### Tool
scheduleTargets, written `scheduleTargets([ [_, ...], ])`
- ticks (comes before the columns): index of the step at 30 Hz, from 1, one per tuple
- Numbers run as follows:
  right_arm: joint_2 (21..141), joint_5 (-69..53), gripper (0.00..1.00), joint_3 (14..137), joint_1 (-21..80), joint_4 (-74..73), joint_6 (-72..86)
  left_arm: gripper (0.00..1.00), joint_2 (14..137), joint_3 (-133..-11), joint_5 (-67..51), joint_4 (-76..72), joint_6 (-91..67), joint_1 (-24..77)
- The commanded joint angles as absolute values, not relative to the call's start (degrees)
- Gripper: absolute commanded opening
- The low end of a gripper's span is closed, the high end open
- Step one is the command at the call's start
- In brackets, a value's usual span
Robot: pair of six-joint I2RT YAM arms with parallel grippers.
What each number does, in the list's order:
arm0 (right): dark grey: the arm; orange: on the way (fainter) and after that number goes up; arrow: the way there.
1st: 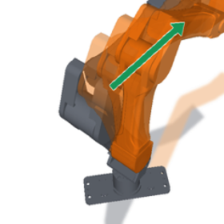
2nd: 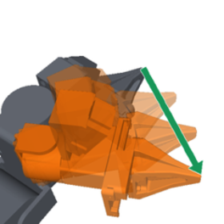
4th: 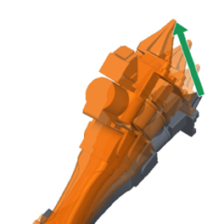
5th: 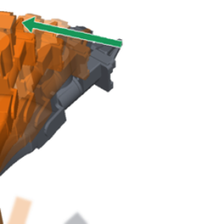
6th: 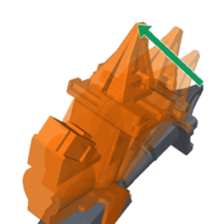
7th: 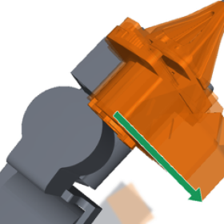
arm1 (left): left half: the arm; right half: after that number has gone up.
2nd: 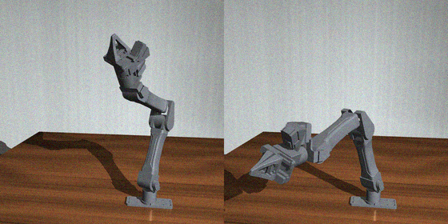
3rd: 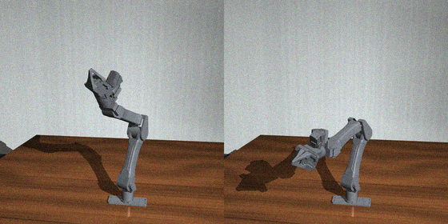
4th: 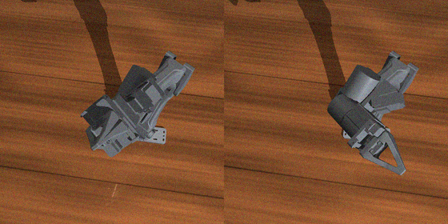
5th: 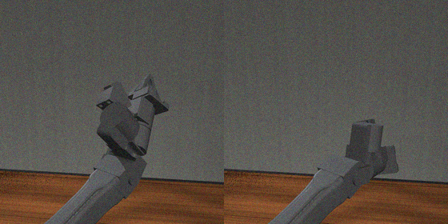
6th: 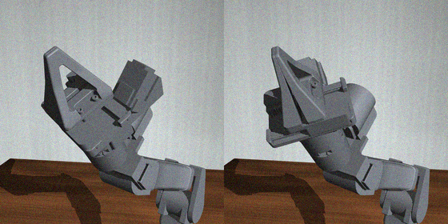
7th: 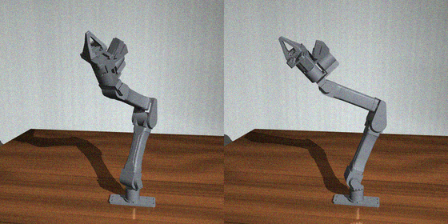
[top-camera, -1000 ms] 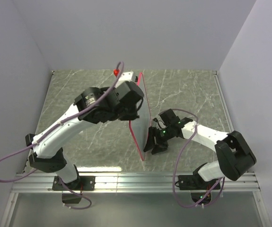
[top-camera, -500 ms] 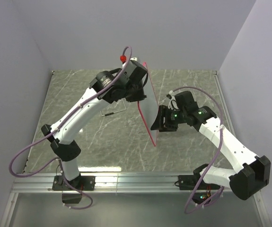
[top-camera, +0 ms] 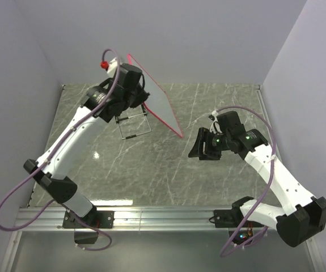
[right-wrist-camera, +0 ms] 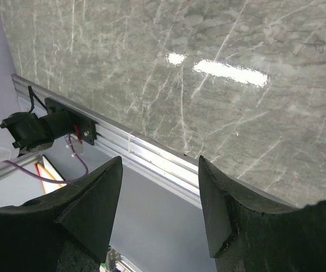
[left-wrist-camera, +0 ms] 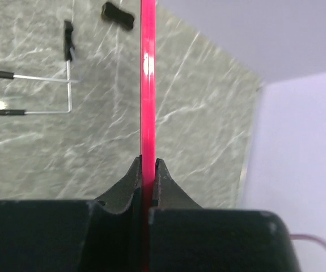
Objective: Erase the whiteboard
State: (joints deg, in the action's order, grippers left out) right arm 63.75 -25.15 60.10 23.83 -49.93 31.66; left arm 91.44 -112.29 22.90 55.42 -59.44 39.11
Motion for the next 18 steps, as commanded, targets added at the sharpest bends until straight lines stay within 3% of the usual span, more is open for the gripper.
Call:
scheduleTargets([
  [1, 61.88, -23.82, 0.63, 62.32, 23.29, -51.68, 30.85, 0.0, 84.3, -110.05, 25.4, 39.03, -67.48, 36.66],
  [6, 61.61, -24.08, 0.64, 61.88, 23.12, -52.03, 31.02, 0.0, 81.04, -103.12, 24.88, 42.28, -75.75, 30.61],
  [8, 61.52, -24.43, 0.64, 61.35, 23.2, -51.94, 31.03, 0.0, 76.74, -94.2, 22.08, 37.92, -78.92, 27.96],
  [14, 61.61, -24.79, 0.64, 60.03, 23.2, -52.12, 30.94, 0.0, 64.61, -70.88, 6.0, 25.68, -86.66, 15.31],
  [18, 61.79, -24.52, 0.64, 59.33, 23.2, -52.29, 30.85, 0.0, 61.88, -64.35, -3.58, 18.04, -86.75, 9.33],
])
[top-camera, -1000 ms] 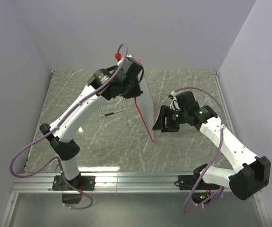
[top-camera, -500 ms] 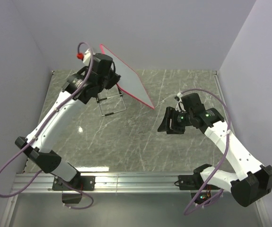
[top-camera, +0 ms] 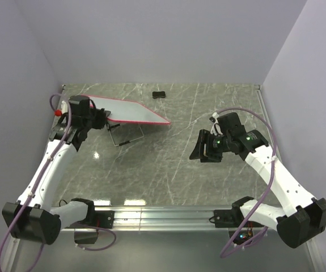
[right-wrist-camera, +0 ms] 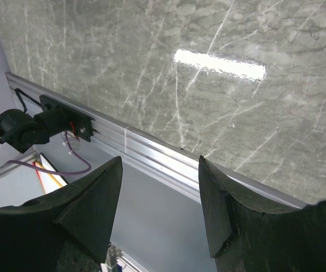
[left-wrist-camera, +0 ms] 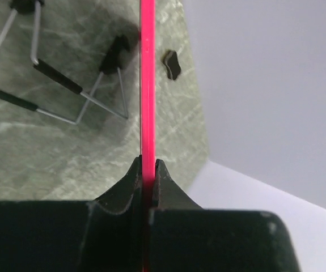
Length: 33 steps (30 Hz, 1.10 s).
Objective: Erase the whiteboard
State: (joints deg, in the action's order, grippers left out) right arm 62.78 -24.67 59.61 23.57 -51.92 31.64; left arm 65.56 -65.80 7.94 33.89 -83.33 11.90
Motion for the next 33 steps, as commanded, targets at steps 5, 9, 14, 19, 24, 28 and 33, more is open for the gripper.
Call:
scheduleTargets([
  [5, 62.05, -24.26, 0.64, 58.8, 23.2, -51.94, 30.85, 0.0, 61.35, -58.73, -15.72, 9.77, -88.5, 6.42],
  [9, 62.05, -24.17, 0.64, 58.19, 23.12, -51.59, 31.03, 0.0, 58.9, -53.62, -20.39, 1.33, -97.09, 5.36],
  [14, 61.44, -24.34, 0.64, 56.78, 23.12, -51.07, 31.81, 0.0, 56.25, -52.12, -21.18, -0.18, -103.53, 5.01],
  [19, 61.0, -24.79, 0.64, 55.73, 23.2, -50.36, 32.43, 0.0, 51.69, -51.77, -21.27, 7.72, -108.01, 1.68],
  [24, 60.91, -24.7, 0.64, 55.28, 23.2, -50.36, 32.52, 0.0, 47.03, -49.31, -24.77, 12.82, -110.3, -2.98],
  [28, 61.08, -24.96, 0.64, 55.37, 23.29, -50.19, 32.61, 0.0, 43.69, -43.61, -27.42, 14.41, -110.92, -4.92],
  [33, 60.82, -24.7, 0.64, 54.76, 23.2, -50.1, 32.69, 0.0, 39.65, -40.7, -29.09, 17.4, -112.32, -5.62],
])
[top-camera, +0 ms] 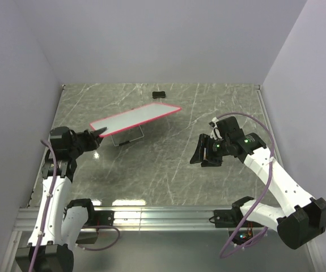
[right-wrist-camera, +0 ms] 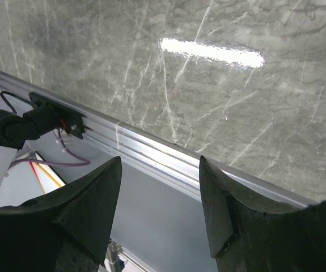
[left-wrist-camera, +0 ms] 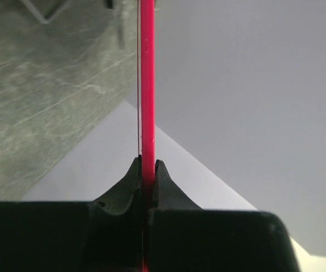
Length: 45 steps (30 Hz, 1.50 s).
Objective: Erase the whiteboard
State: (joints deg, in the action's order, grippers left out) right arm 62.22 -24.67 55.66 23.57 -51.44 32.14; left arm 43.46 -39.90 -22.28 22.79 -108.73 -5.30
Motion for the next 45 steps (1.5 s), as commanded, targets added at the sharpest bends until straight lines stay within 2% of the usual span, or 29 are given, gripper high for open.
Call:
scheduleTargets([
  [1, 60.82, -24.61, 0.64, 54.58, 23.2, -50.01, 32.7, 0.0, 39.29, -40.26, -29.61, 18.45, -112.5, -5.8],
  [11, 60.03, -24.7, 0.64, 53.53, 23.2, -49.22, 33.49, 0.0, 35.07, -35.08, -31.46, 20.66, -112.94, -7.29],
  [19, 60.12, -24.17, 0.64, 53.53, 23.12, -49.75, 33.05, 0.0, 31.38, -24.36, -30.94, 8.72, -114.08, -9.31],
  [27, 61.17, -23.99, 0.64, 53.61, 23.2, -49.48, 33.31, 0.0, 34.8, -19.96, -34.89, 2.64, -112.85, -12.13],
  [33, 61.87, -23.91, 0.64, 53.7, 23.2, -49.13, 33.75, 0.0, 40.95, -21.61, -40.6, 0.35, -111.01, -15.29],
  [38, 62.23, -23.99, 0.64, 53.44, 23.2, -48.43, 34.45, 0.1, 47.35, -28.29, -44.56, 4.56, -104.95, -18.1],
  [43, 62.4, -24.17, 0.64, 52.91, 23.2, -47.46, 35.24, 0.25, 52.9, -35.85, -47.28, 10.45, -98.71, -19.42],
  [44, 62.4, -24.26, 0.64, 52.91, 23.2, -47.11, 35.59, 0.3, 53.87, -36.9, -47.37, 10.81, -98.44, -19.6],
  [45, 62.32, -24.26, 0.64, 52.91, 23.2, -47.02, 35.68, 0.44, 54.05, -37.09, -47.46, 10.64, -98.44, -19.6],
])
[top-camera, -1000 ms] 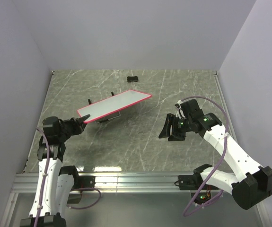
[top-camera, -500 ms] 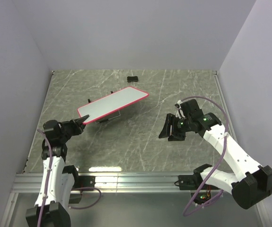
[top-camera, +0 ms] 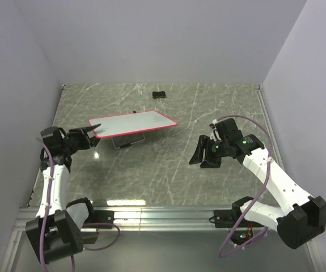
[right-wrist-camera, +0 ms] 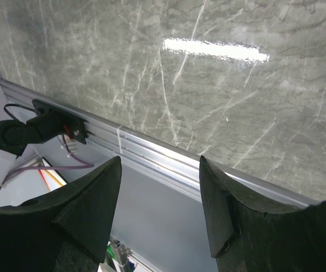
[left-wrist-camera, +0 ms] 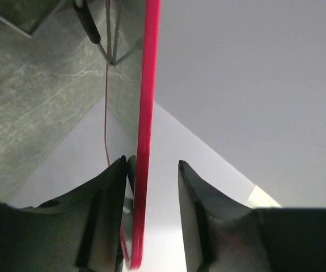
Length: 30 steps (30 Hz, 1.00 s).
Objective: Erase the whiteboard
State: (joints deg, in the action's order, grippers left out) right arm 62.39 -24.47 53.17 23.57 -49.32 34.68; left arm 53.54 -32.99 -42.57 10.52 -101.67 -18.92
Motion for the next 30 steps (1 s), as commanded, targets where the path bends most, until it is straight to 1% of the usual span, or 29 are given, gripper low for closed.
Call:
scheduleTargets([
  [1, 62.4, -24.34, 0.64, 52.91, 23.2, -46.93, 35.86, 0.46, 54.05, -37.18, -47.37, 9.5, -99.05, -19.77],
  [3, 62.05, -24.34, 0.64, 52.73, 23.2, -46.41, 36.38, 0.54, 53.88, -37.79, -47.02, 9.23, -99.31, -19.69],
  [5, 62.05, -24.43, 0.64, 52.47, 23.2, -46.23, 36.65, 0.56, 53.96, -38.49, -47.11, 9.93, -99.05, -19.77],
  [9, 61.87, -24.61, 0.65, 52.03, 23.2, -45.62, 37.18, 0.53, 53.88, -39.64, -47.64, 12.12, -98.62, -19.95],
  [14, 61.61, -24.44, 0.65, 51.59, 23.2, -45.35, 37.35, 0.55, 51.86, -40.69, -48.16, 17.91, -96.86, -20.74],
  [16, 61.44, -24.17, 0.65, 51.07, 23.2, -45.44, 37.09, 0.54, 50.11, -40.0, -48.43, 18.46, -97.38, -21.35],
  [18, 61.09, -24.0, 0.65, 50.45, 23.2, -45.44, 37.0, 0.47, 48.44, -39.03, -48.87, 18.28, -98.08, -22.06],
  [19, 60.91, -24.08, 0.64, 49.84, 23.2, -45.35, 37.09, 0.4, 48.17, -38.33, -49.04, 18.02, -98.09, -22.23],
  [20, 60.73, -24.26, 0.64, 49.57, 23.2, -45.26, 37.09, 0.29, 47.9, -37.1, -49.39, 18.1, -98.0, -22.5],
  [21, 60.73, -24.17, 0.64, 49.57, 23.12, -45.26, 37.09, 0.27, 47.73, -36.57, -49.83, 18.28, -97.65, -22.76],
  [24, 60.82, -24.17, 0.65, 49.92, 23.2, -45.53, 36.83, 0.24, 47.2, -35.77, -49.92, 19.94, -96.07, -23.11],
  [25, 60.82, -24.17, 0.65, 50.01, 23.2, -45.7, 36.74, 0.21, 47.02, -35.6, -49.83, 20.39, -95.72, -23.12],
  [26, 60.73, -24.17, 0.65, 49.92, 23.2, -45.7, 36.65, 0.15, 47.11, -35.6, -49.83, 21.0, -95.36, -23.2],
  [30, 60.73, -24.08, 0.65, 50.01, 23.2, -46.05, 36.39, 0.06, 47.29, -35.07, -49.92, 23.2, -93.17, -23.47],
])
